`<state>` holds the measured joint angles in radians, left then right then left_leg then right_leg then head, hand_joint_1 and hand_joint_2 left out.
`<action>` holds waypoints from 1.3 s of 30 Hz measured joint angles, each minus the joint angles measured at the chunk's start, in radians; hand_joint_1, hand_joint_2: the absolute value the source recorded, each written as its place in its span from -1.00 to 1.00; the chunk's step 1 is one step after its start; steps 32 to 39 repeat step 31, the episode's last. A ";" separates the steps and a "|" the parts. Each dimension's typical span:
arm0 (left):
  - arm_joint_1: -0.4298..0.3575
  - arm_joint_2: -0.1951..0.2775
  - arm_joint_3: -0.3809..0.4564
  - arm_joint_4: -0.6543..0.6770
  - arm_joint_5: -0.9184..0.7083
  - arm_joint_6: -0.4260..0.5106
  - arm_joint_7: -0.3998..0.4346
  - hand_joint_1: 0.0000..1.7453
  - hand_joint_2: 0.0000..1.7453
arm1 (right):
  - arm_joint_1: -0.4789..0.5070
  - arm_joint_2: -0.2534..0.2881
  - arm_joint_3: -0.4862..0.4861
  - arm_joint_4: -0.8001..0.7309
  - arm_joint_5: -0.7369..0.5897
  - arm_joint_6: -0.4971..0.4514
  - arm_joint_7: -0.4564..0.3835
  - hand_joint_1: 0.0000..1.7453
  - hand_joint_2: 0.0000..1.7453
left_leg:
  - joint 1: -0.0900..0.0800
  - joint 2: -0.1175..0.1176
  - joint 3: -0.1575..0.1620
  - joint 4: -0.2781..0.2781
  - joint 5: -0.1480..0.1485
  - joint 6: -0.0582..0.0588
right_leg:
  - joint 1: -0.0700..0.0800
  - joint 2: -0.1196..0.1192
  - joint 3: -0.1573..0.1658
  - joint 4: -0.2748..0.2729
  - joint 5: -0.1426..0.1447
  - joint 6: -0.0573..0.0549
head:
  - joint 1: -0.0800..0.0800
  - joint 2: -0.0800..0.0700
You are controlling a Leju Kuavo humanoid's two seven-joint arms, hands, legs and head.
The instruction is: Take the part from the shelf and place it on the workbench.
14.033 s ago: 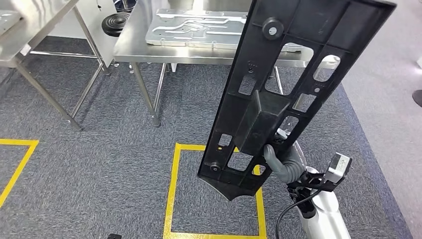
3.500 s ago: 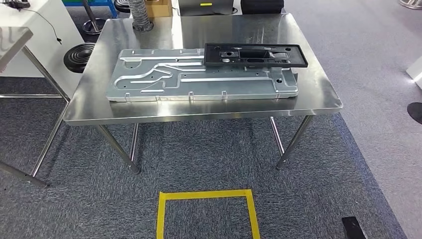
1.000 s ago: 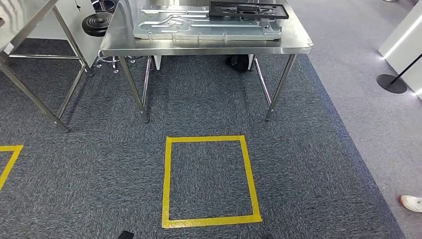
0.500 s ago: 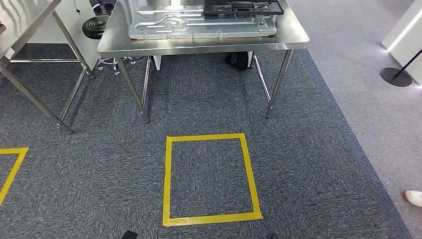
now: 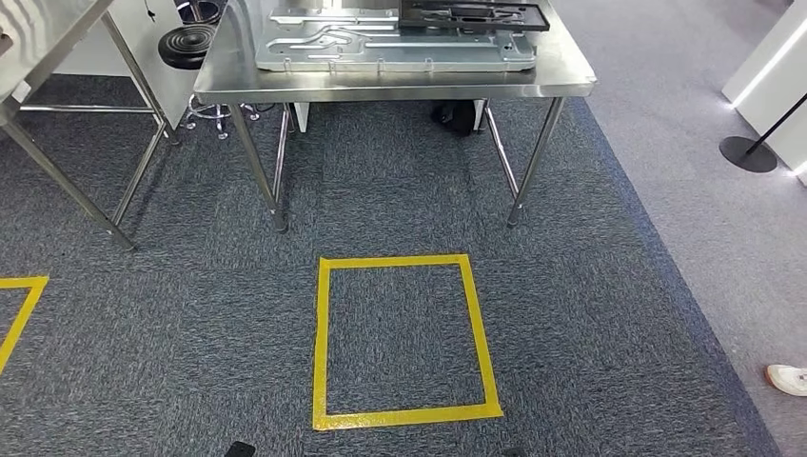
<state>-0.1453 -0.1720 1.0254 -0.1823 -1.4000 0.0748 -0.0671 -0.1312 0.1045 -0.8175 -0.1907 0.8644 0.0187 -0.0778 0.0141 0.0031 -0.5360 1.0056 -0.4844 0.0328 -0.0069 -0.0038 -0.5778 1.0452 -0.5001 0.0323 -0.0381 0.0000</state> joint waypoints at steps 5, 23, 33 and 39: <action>0.002 -0.001 0.000 0.000 0.000 0.000 0.000 -1.00 1.00 | 0.001 0.000 0.000 0.000 0.000 0.000 0.000 -1.00 1.00 | -0.007 0.000 -0.009 0.002 0.005 0.006 | -0.001 0.000 -0.049 0.139 -0.046 0.000 | 0.000 0.000; 0.037 0.015 -0.019 0.000 -0.036 0.059 -0.004 -1.00 1.00 | 0.050 0.031 0.002 0.001 0.026 -0.020 0.096 -1.00 -1.00 | -0.002 0.000 -0.017 0.033 -0.007 -0.041 | 0.005 0.000 0.039 -0.048 0.020 -0.034 | 0.000 0.000; 0.037 -0.008 -0.020 0.000 -0.039 0.051 0.031 -1.00 0.33 | 0.049 0.019 0.014 -0.001 0.048 -0.019 0.048 -1.00 -1.00 | -0.001 -0.001 -0.016 0.005 0.006 0.001 | 0.002 0.002 -0.035 0.108 -0.078 0.002 | 0.000 0.000; 0.037 -0.008 -0.020 0.000 -0.039 0.051 0.031 -1.00 0.33 | 0.049 0.019 0.014 -0.001 0.048 -0.019 0.048 -1.00 -1.00 | -0.001 -0.001 -0.016 0.005 0.006 0.001 | 0.002 0.002 -0.035 0.108 -0.078 0.002 | 0.000 0.000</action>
